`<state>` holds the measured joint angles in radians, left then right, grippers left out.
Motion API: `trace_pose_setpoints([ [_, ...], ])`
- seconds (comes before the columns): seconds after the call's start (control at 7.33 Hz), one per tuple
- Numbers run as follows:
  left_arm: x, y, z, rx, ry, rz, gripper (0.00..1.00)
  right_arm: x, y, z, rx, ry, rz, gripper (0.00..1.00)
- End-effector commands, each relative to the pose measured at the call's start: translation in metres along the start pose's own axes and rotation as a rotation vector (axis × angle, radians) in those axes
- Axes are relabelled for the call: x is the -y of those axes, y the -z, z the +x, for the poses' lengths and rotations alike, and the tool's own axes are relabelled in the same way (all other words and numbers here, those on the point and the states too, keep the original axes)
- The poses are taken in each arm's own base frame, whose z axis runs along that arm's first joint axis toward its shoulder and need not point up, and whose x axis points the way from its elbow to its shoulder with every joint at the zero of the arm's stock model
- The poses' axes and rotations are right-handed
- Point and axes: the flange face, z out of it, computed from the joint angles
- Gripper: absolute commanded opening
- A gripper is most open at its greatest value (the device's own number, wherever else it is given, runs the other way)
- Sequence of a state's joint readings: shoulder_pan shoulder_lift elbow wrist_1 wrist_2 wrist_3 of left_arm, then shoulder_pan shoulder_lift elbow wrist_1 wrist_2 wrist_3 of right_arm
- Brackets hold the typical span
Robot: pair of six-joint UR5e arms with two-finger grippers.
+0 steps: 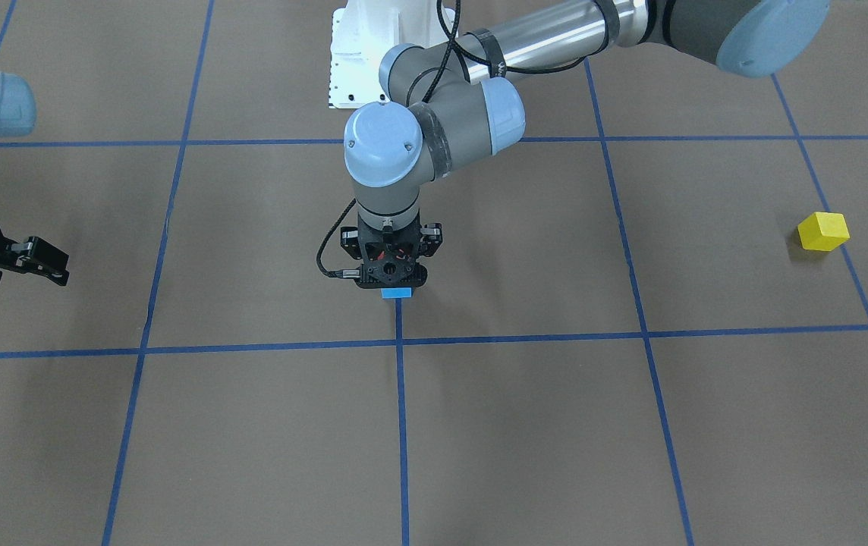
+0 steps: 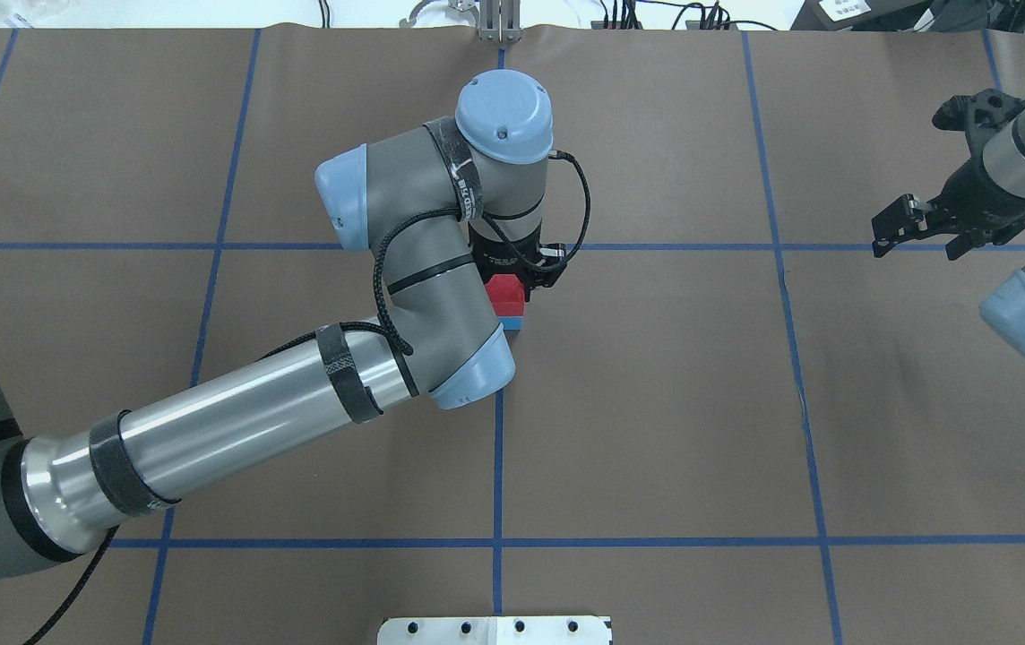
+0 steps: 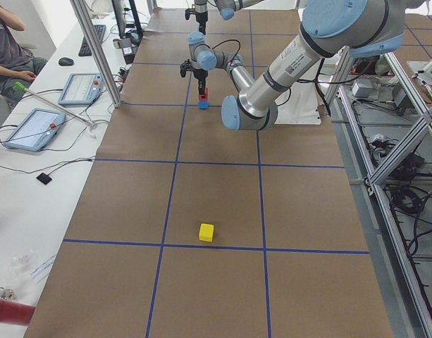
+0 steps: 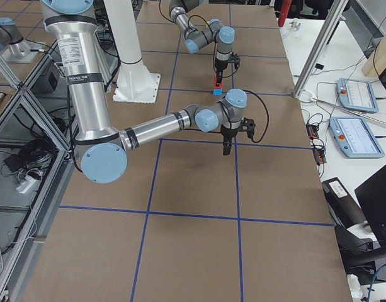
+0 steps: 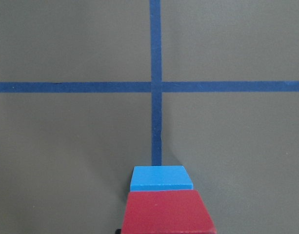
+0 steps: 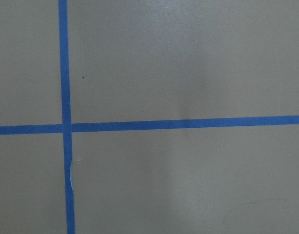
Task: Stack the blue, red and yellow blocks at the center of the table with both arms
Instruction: 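Lower the red cube onto the blue cube with the left gripper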
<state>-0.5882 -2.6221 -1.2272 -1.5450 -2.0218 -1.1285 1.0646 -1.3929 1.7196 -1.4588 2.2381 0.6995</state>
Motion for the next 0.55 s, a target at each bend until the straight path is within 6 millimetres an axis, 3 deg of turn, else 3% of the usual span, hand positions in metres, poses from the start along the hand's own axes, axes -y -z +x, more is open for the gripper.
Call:
trace_pose_setpoints([
  [0.0, -0.0004, -0.0005, 0.0001, -0.001, -0.002, 0.000, 0.35, 0.0000, 0.0000, 0.0000, 0.000, 0.000, 0.000, 1.00],
  [0.41, 0.0015, 0.0002, -0.0009, 0.004, -0.005, 0.011, 0.36, 0.0000, 0.0000, 0.0000, 0.000, 0.000, 0.000, 1.00],
])
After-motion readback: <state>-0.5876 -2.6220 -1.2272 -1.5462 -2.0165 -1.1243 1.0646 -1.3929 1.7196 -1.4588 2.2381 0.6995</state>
